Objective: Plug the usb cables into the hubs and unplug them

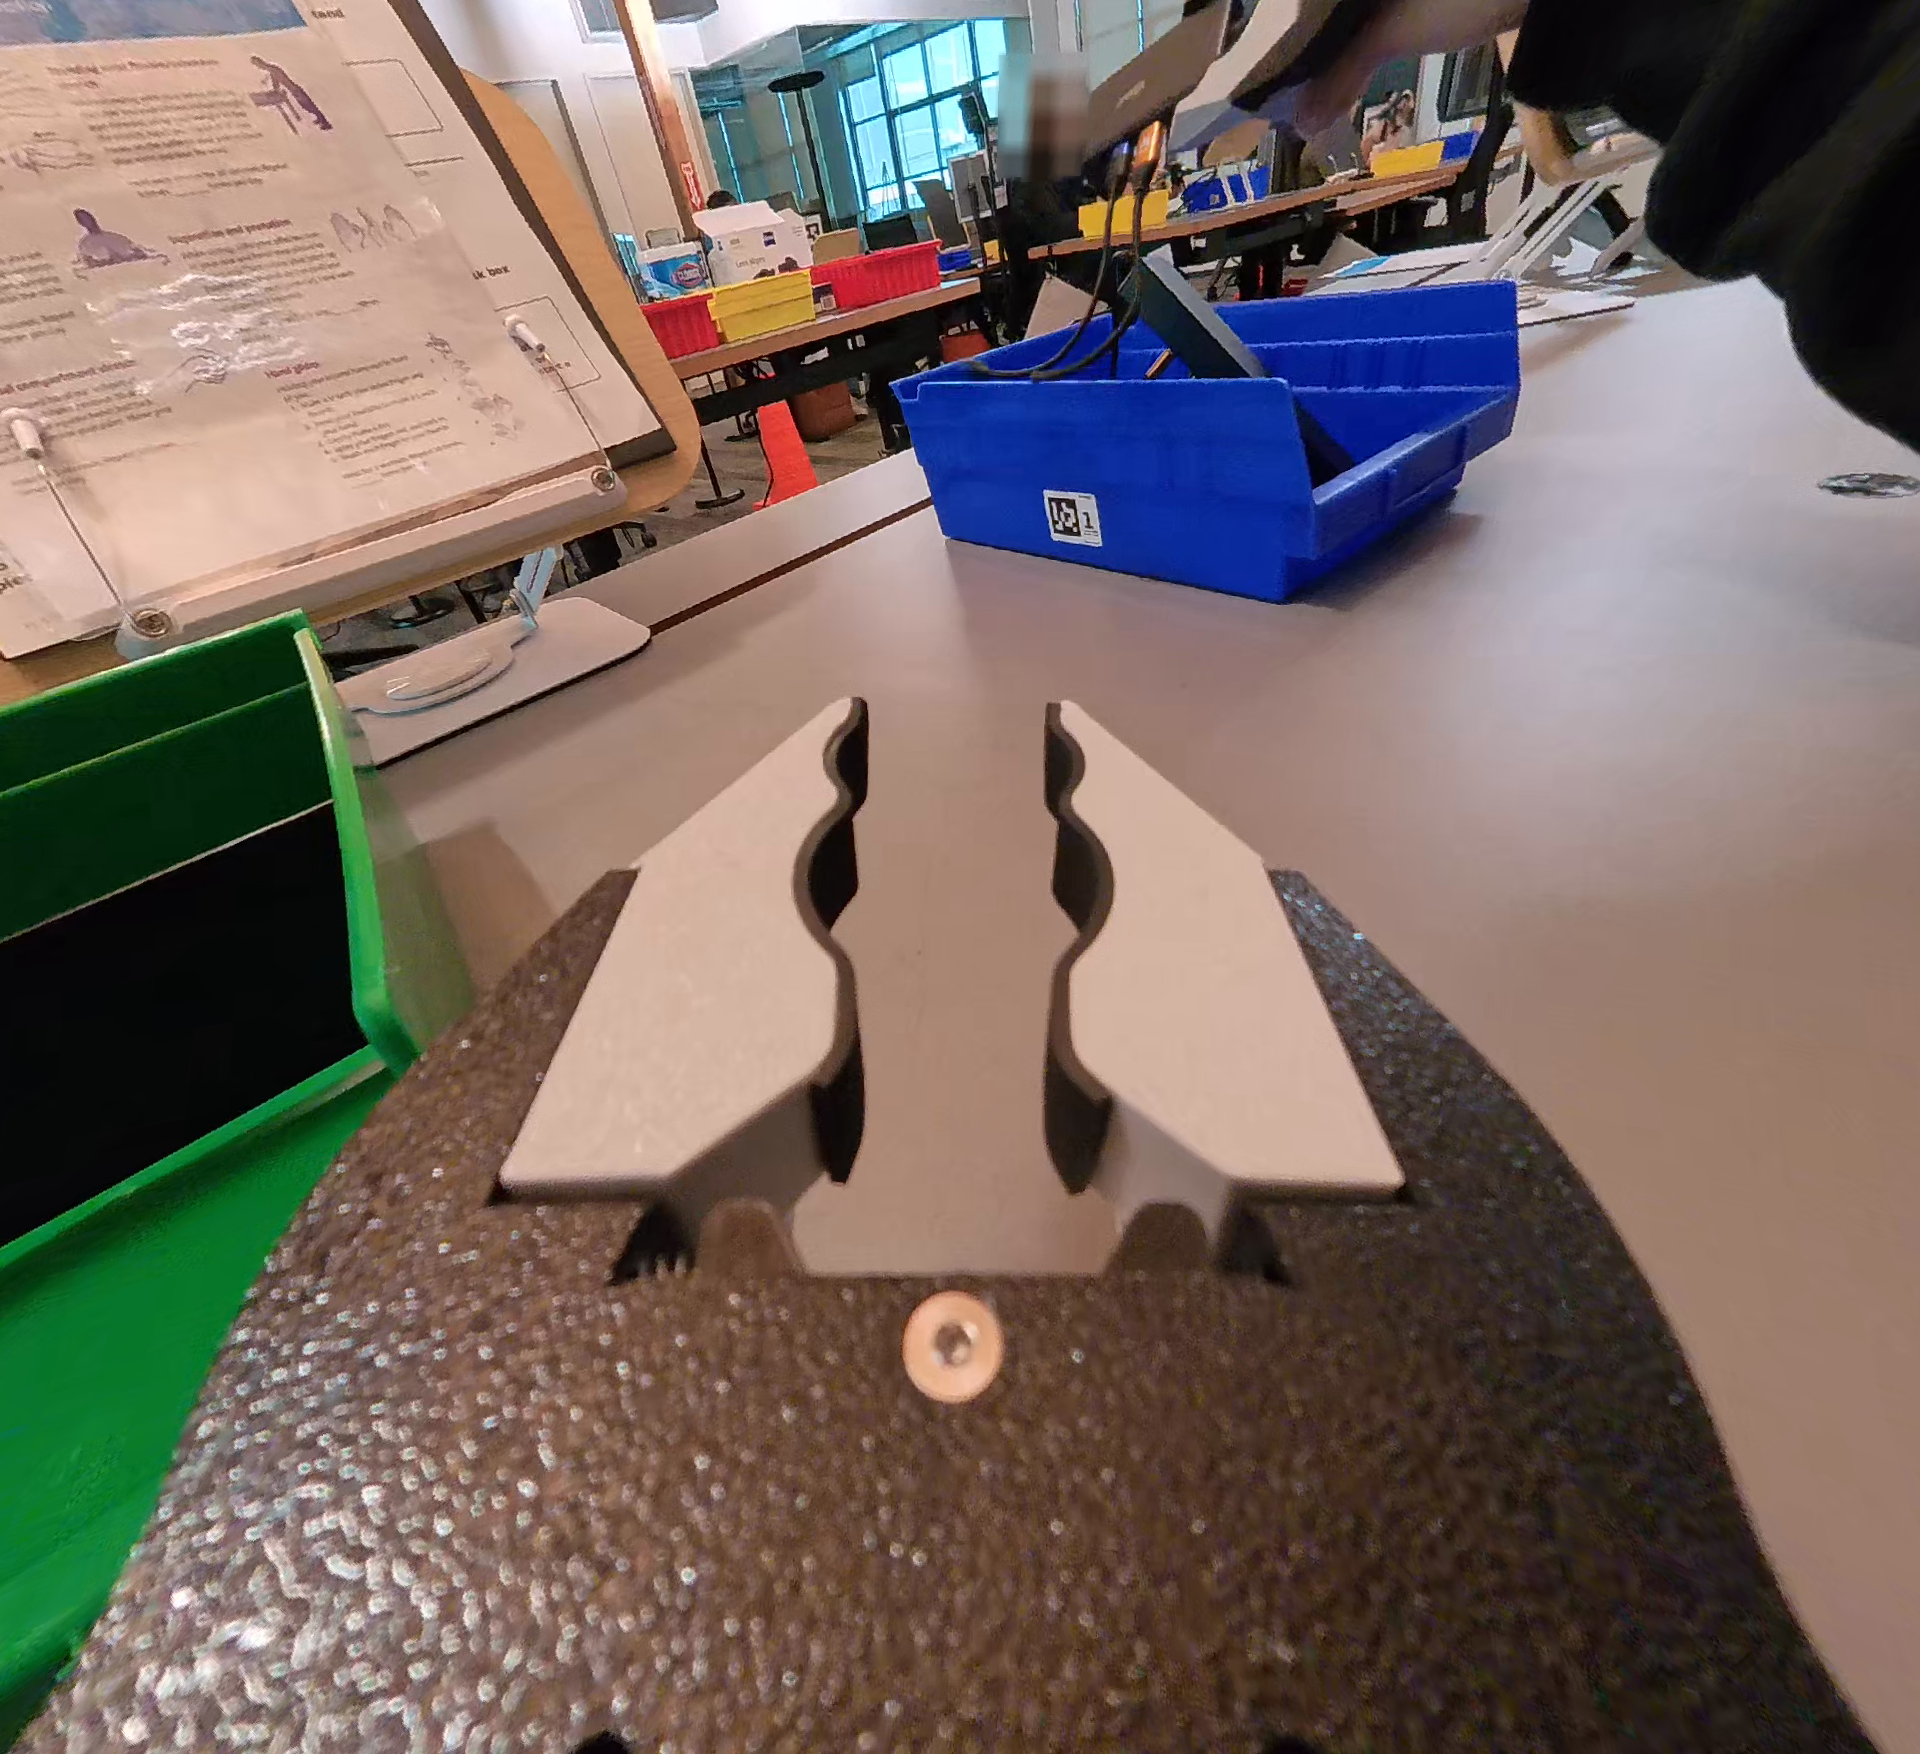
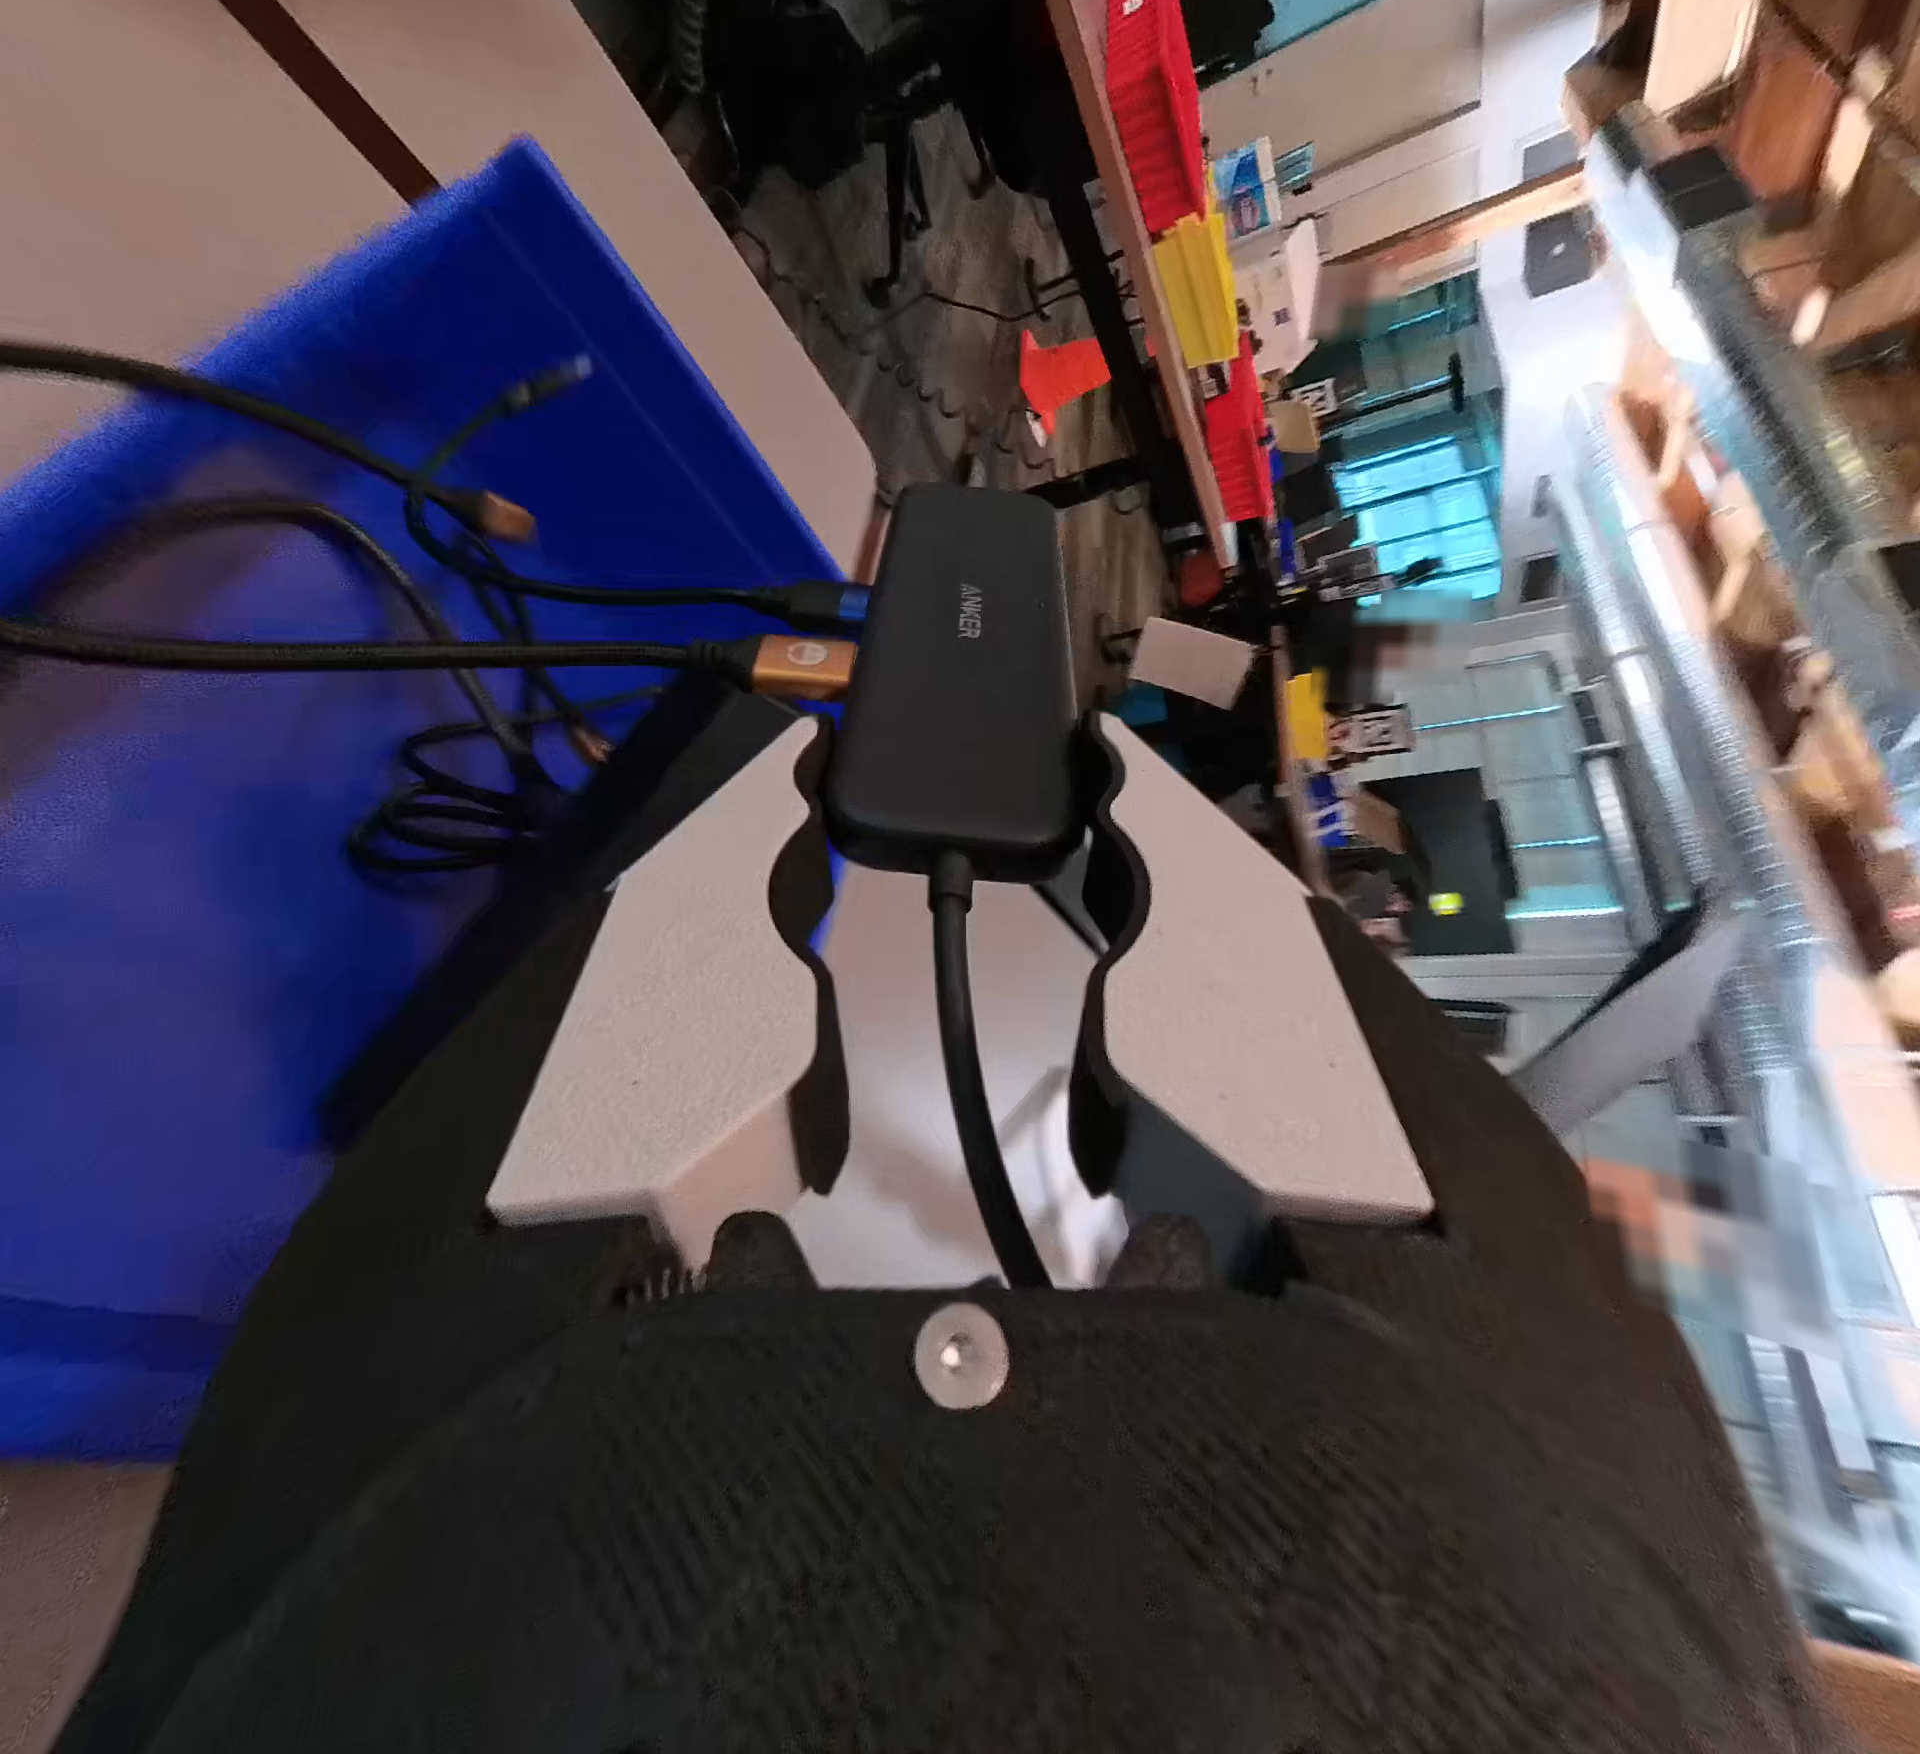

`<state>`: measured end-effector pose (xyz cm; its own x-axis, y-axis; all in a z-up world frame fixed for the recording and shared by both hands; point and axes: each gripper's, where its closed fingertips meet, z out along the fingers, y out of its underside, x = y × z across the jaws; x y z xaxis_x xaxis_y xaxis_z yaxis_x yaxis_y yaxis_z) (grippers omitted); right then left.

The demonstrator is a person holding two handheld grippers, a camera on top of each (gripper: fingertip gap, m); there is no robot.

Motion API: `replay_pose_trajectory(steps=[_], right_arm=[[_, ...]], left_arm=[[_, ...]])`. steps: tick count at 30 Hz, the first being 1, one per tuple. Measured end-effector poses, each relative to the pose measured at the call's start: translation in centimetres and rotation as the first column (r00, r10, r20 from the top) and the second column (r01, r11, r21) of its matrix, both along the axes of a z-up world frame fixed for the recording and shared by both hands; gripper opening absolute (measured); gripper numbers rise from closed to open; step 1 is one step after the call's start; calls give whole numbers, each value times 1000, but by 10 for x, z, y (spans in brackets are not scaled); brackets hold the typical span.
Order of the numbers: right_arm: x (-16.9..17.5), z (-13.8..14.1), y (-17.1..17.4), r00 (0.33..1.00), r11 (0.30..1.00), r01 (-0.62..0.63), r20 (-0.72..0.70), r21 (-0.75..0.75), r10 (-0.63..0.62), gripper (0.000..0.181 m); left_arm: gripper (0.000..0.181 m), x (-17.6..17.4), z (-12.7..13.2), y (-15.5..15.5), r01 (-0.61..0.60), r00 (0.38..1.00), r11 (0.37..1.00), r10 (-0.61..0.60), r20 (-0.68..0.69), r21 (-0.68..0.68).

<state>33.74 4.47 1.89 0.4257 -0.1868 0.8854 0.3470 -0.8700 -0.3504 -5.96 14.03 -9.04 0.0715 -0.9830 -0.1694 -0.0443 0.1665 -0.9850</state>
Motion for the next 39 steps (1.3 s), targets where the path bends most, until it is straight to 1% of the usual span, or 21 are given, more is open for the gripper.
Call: replay_pose_trajectory(steps=[2, 3, 5, 7, 8, 10, 12, 14, 15, 16, 18, 19, 23, 27, 30, 31, 33, 34, 35, 37, 39], right_arm=[[10, 8, -7, 996, 996, 6, 93, -88, 2, 46], [14, 14, -8, 991, 994, 7, 135, -105, 7, 46], [14, 15, -1, 982, 983, -64, 162, -174, 93, 46], [4, 3, 13, 961, 945, -178, 161, -274, 227, 46], [-4, -7, 20, 950, 923, -230, 135, -309, 282, 46], [-23, -34, 31, 933, 882, -329, 26, -338, 358, 47], [-40, -60, 40, 914, 871, -406, -119, -277, 388, 47], [-50, -79, 45, 886, 877, -442, -244, -190, 394, 47], [-51, -85, 47, 876, 885, -440, -290, -150, 386, 47], [-50, -92, 45, 870, 901, -415, -346, -128, 352, 48], [-48, -106, 33, 849, 918, -368, -455, -145, 268, 47], [-48, -109, 29, 845, 920, -360, -471, -151, 253, 47], [-55, -111, 15, 843, 935, -329, -487, -132, 227, 48], [-61, -107, -2, 867, 939, -320, -439, -126, 236, 57], [-63, -105, -15, 851, 946, -306, -475, -105, 223, 70], [-61, -104, -21, 846, 954, -282, -494, -97, 200, 71], [-53, -97, -35, 858, 977, -200, -495, -74, 138, 75], [-54, -91, -39, 859, 985, -170, -495, -37, 129, 75], [-62, -85, -39, 852, 987, -155, -501, 34, 151, 75], [-94, -80, -30, 797, 963, -173, -545, 208, 261, 74], [-126, -85, -22, 730, 925, -155, -590, 347, 344, 76]], left_arm=[[31, 1, -1, 0, 1, 1000, 1000, -1, -7, -2], [31, 1, -1, 0, 1, 1000, 1000, -1, -10, -2], [31, 1, -2, -1, 3, 1000, 1000, -3, -15, 2], [31, 2, -3, -1, 2, 1000, 1000, -2, -22, 6], [31, 3, -4, -1, 3, 1000, 1000, -3, -28, 8], [31, 4, -6, -2, 4, 999, 1000, -3, -41, 11], [31, 4, -7, -2, 4, 999, 1000, -3, -48, 15], [31, 4, -6, -3, 2, 999, 1000, -2, -44, 21], [31, 3, -6, -3, 2, 999, 1000, -1, -42, 22], [31, 3, -6, -3, 2, 999, 1000, -1, -40, 22], [31, 3, -6, -3, 3, 999, 1000, -2, -40, 21], [31, 3, -6, -3, 4, 999, 1000, -3, -40, 20], [31, 3, -6, -3, 5, 999, 1000, -4, -43, 17], [31, 3, -7, -3, 4, 999, 1000, -3, -45, 21], [31, 4, -7, -4, 2, 999, 999, 0, -49, 37], [31, 4, -8, -5, 1, 999, 999, 1, -53, 43], [31, 4, -8, -6, -1, 999, 998, 4, -53, 55], [31, 3, -7, -6, -5, 999, 998, 8, -46, 57], [31, 1, -7, -5, -12, 999, 999, 15, -44, 51], [33, -3, -7, 2, -38, 997, 999, 39, -64, 20], [37, -11, -1, 16, -93, 993, 996, 93, -76, 6]])
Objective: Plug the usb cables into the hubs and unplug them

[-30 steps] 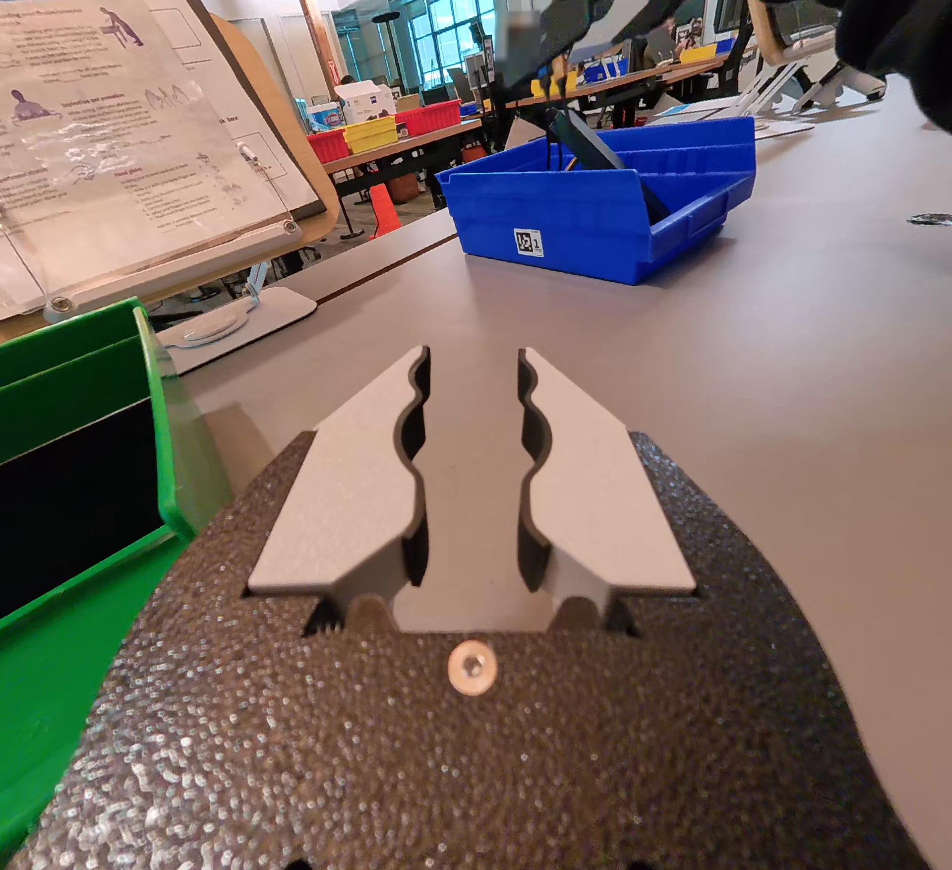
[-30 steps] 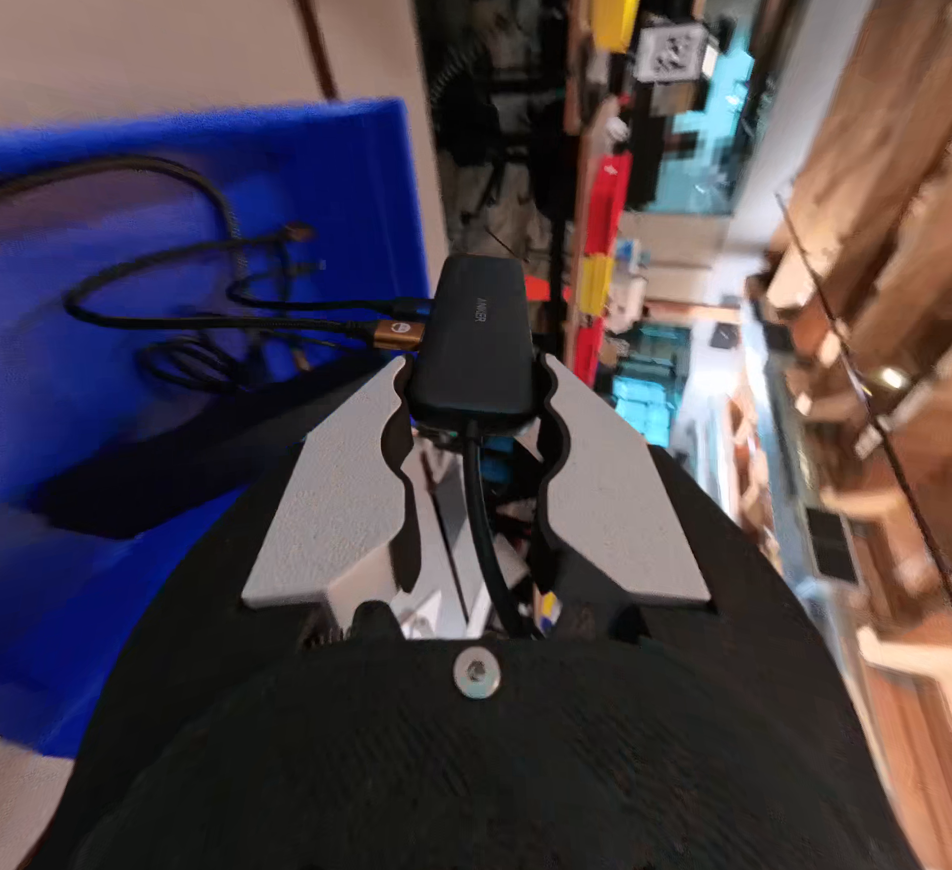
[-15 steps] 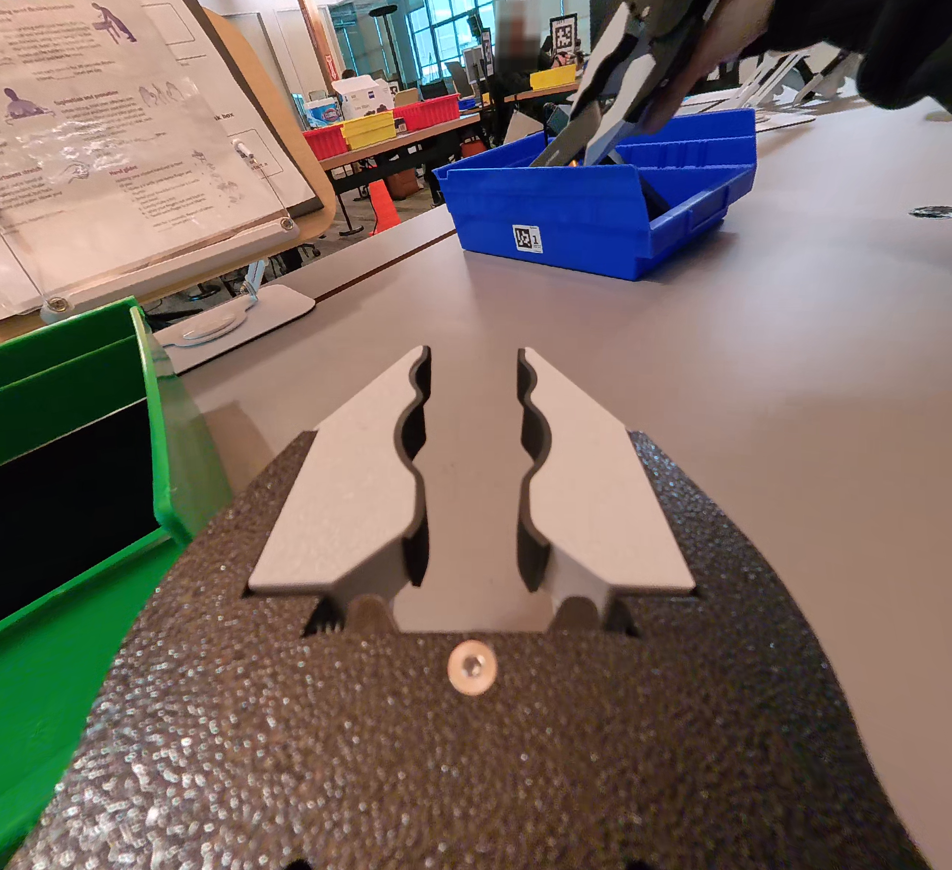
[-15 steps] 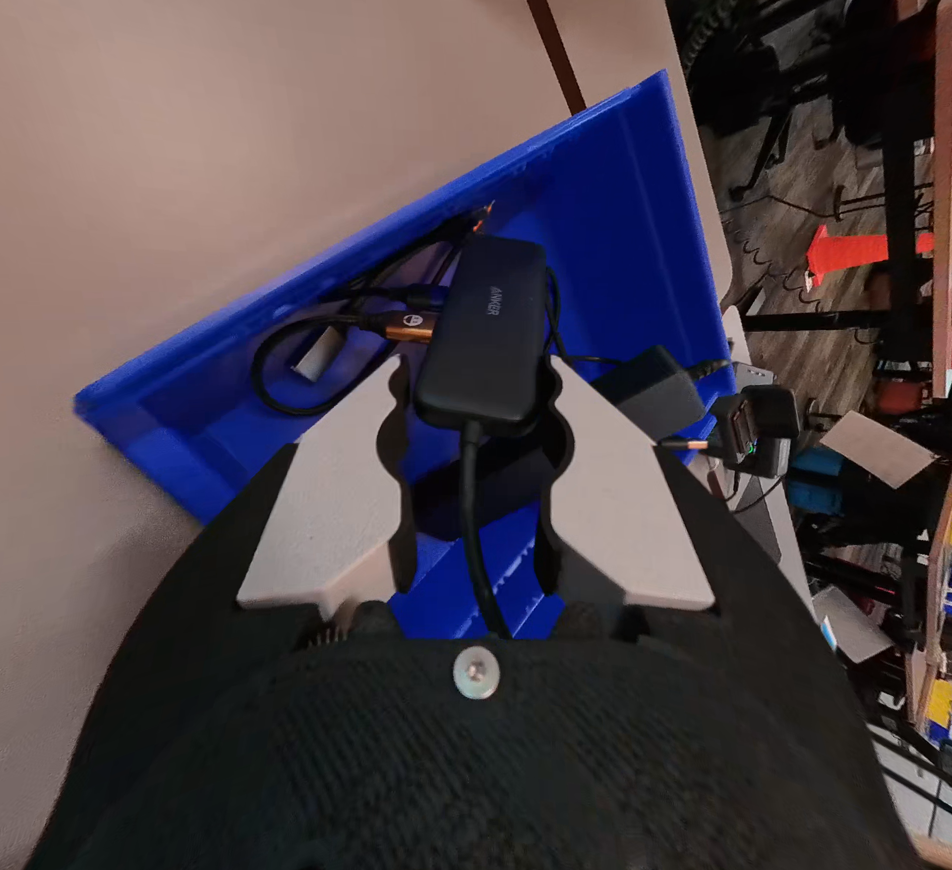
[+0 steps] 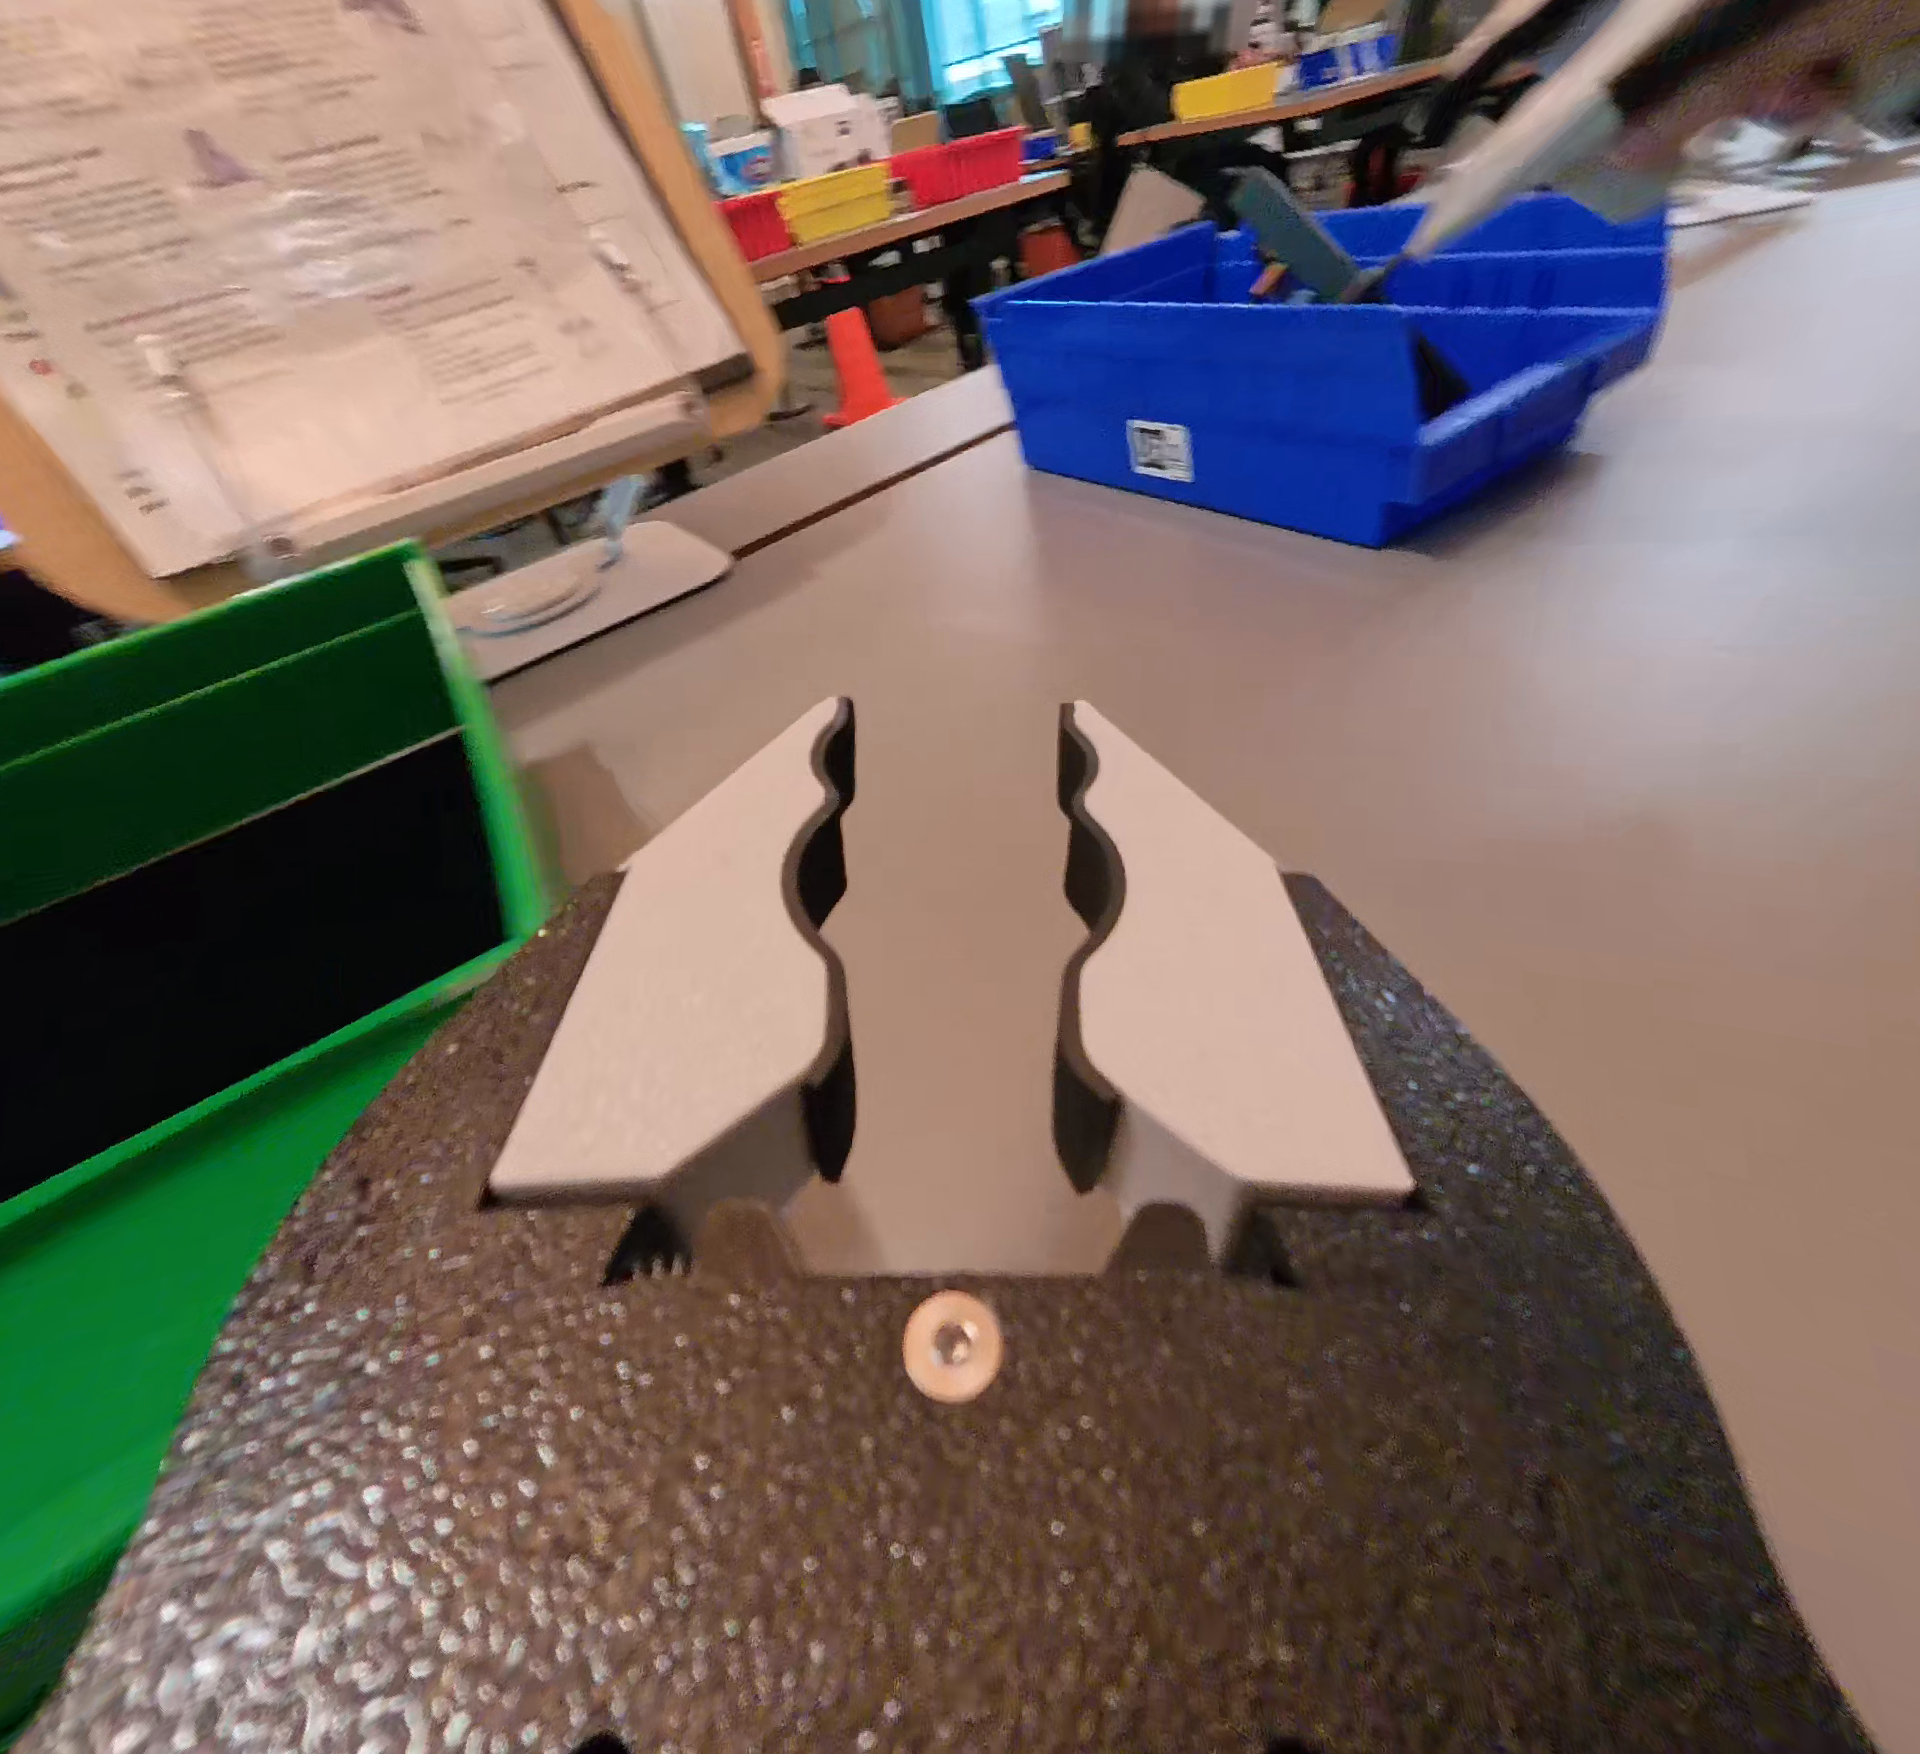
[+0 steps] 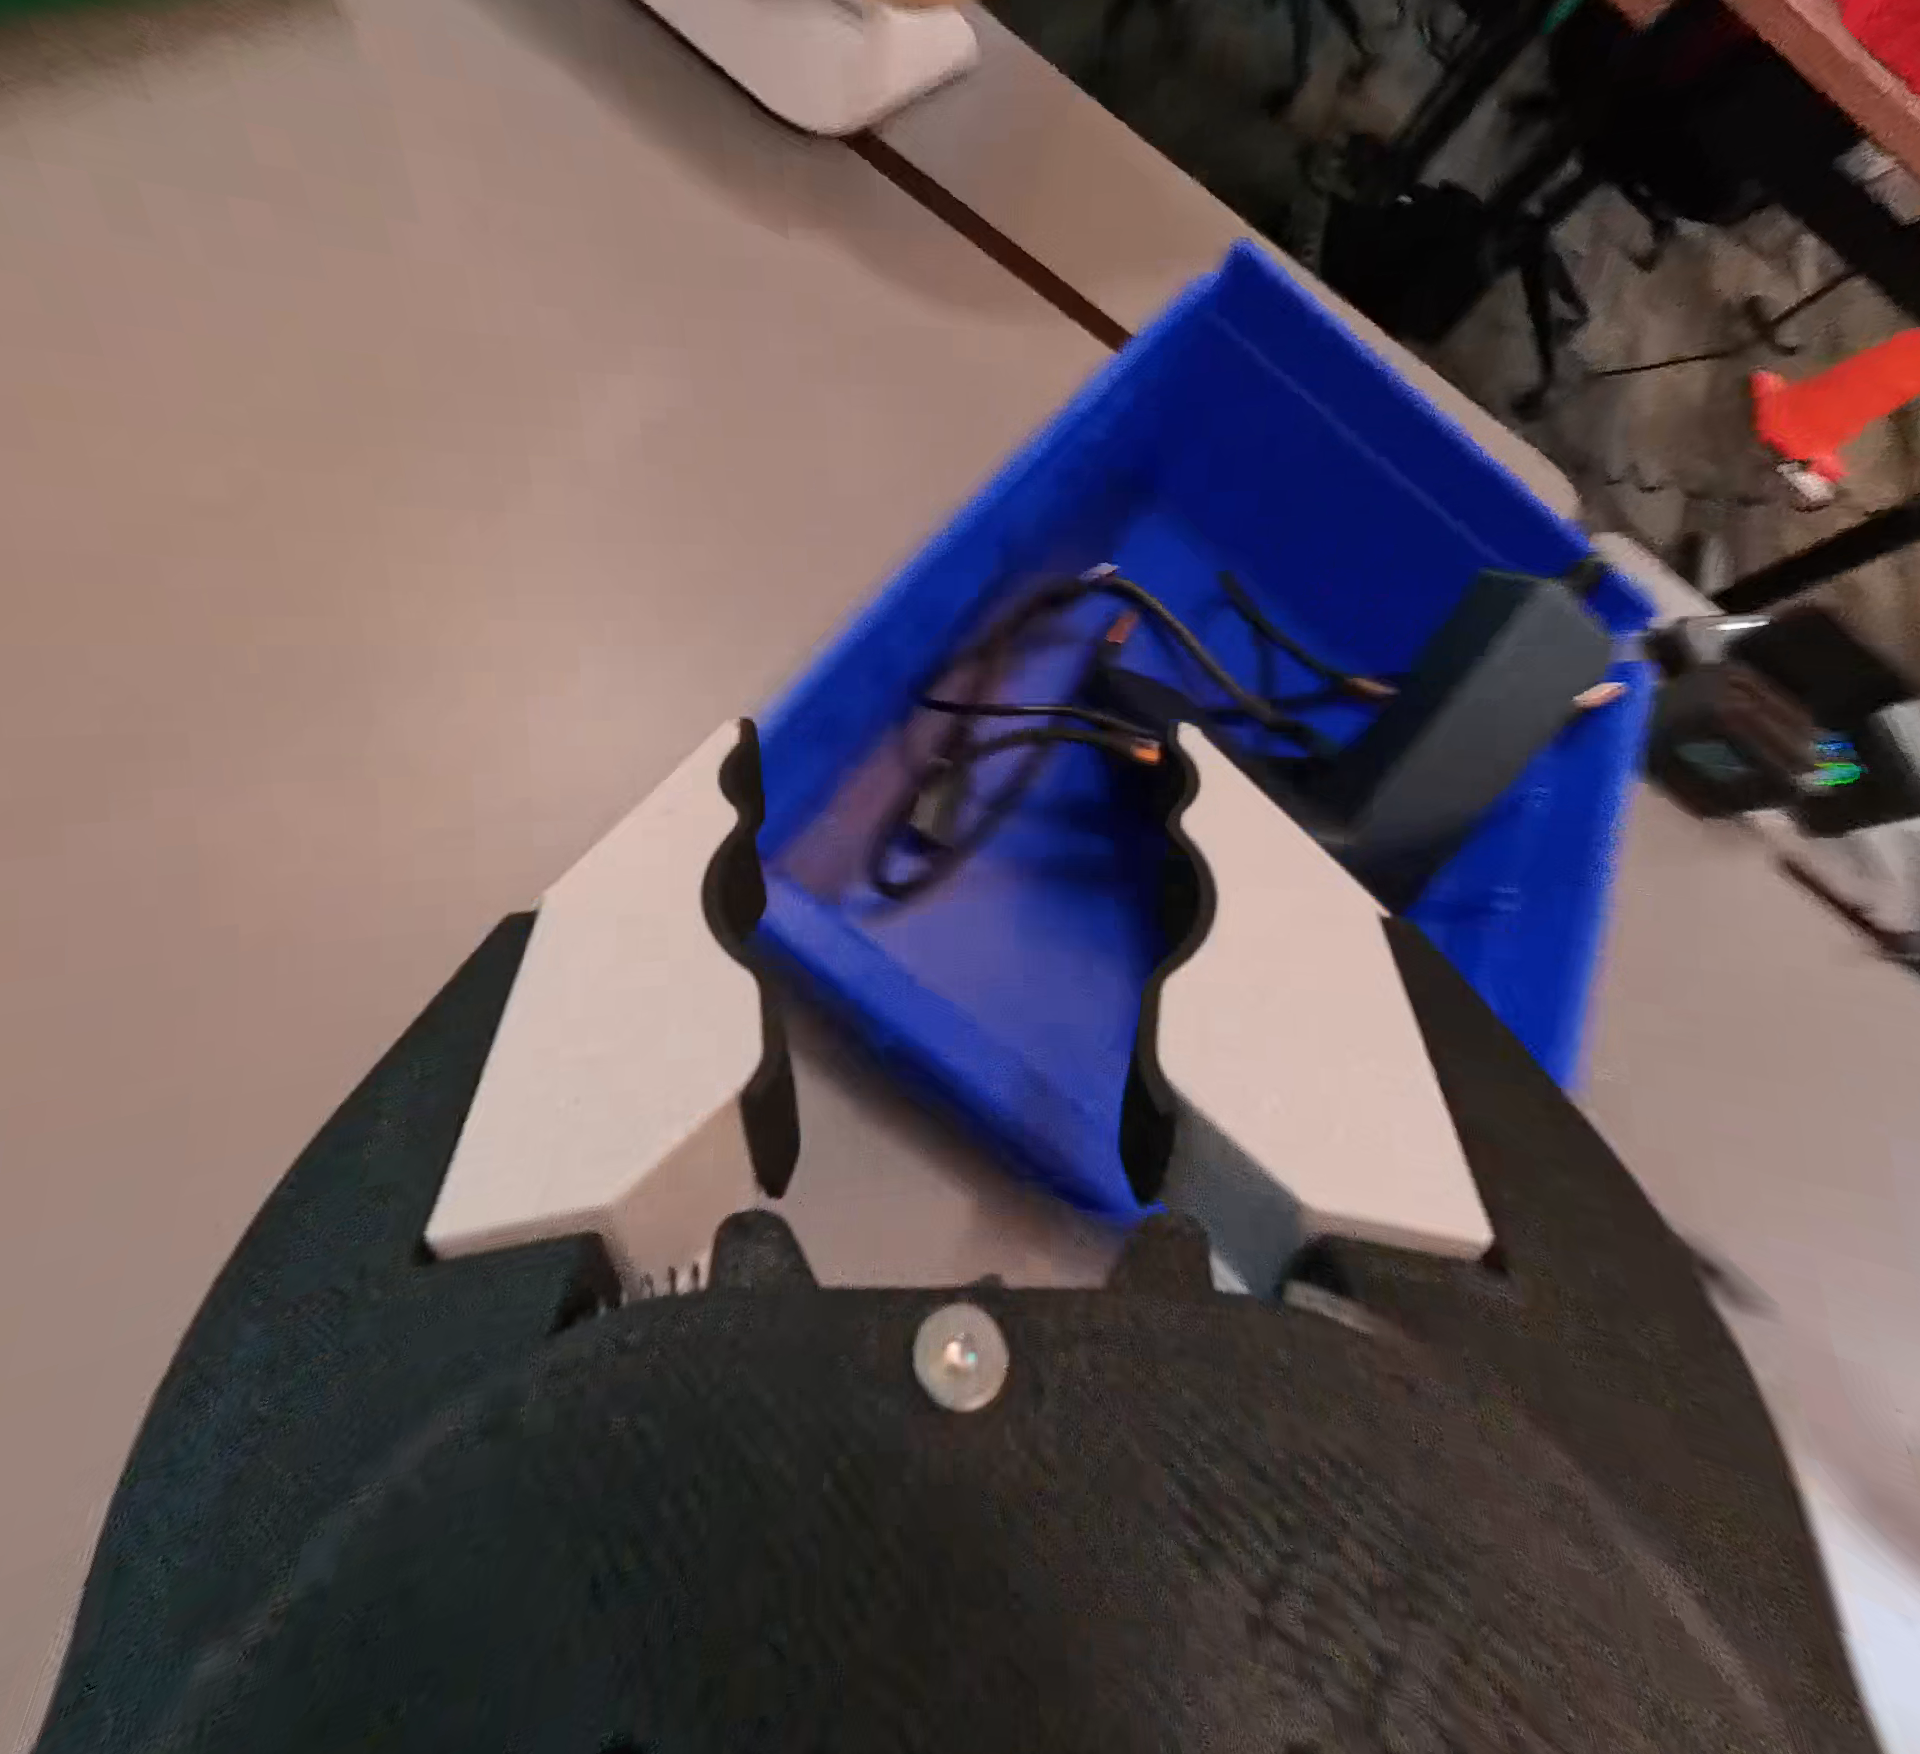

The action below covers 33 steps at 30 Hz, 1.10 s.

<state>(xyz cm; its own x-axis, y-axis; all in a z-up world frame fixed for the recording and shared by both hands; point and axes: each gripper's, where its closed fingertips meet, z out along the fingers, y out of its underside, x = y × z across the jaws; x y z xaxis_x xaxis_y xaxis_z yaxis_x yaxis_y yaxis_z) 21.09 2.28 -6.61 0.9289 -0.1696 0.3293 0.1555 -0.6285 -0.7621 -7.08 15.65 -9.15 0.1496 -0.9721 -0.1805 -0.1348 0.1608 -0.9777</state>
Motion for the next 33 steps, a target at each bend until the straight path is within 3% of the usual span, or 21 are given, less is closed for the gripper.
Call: replay_pose_trajectory(steps=[4, 7, 11, 14, 16, 17, 18, 20, 27, 33], right_arm=[[-31, -37, 9, 995, 995, 43, -91, 84, -35, 77], [-26, -58, 14, 988, 985, 118, -116, 124, -104, 80], [-17, -55, 26, 978, 952, 192, -132, 237, -165, 75], [-11, -62, 34, 971, 951, 226, -122, 212, -203, 69], [-4, -63, 35, 968, 946, 249, -63, 207, -242, 51], [-1, -62, 37, 968, 946, 250, -25, 207, -251, 36], [0, -62, 39, 969, 950, 241, -1, 200, -245, 32], [0, -62, 45, 970, 952, 237, 1, 195, -242, 25], [0, -61, 48, 916, 896, 401, -83, 190, -392, 4], [-58, -60, 68, 929, 910, 369, -71, 191, -362, 4]], left_arm=[[42, -42, 34, 54, -214, 976, 977, 214, 38, -7], [63, -101, 37, 132, -481, 874, 876, 482, -63, 43], [69, -161, 21, 226, -658, 748, 753, 655, -110, 14], [77, -164, -13, 263, -648, 747, 761, 631, -211, -17], [65, -155, -23, 270, -623, 775, 774, 593, -220, -109], [45, -147, -23, 267, -584, 809, 797, 554, -198, -156], [18, -142, -25, 263, -558, 828, 810, 527, -191, -183], [4, -139, -27, 262, -566, 824, 794, 540, -169, -223], [2, -138, -26, 248, -571, 817, 759, 564, -123, -313], [2, -135, -25, 241, -542, 829, 756, 553, -85, -369]])
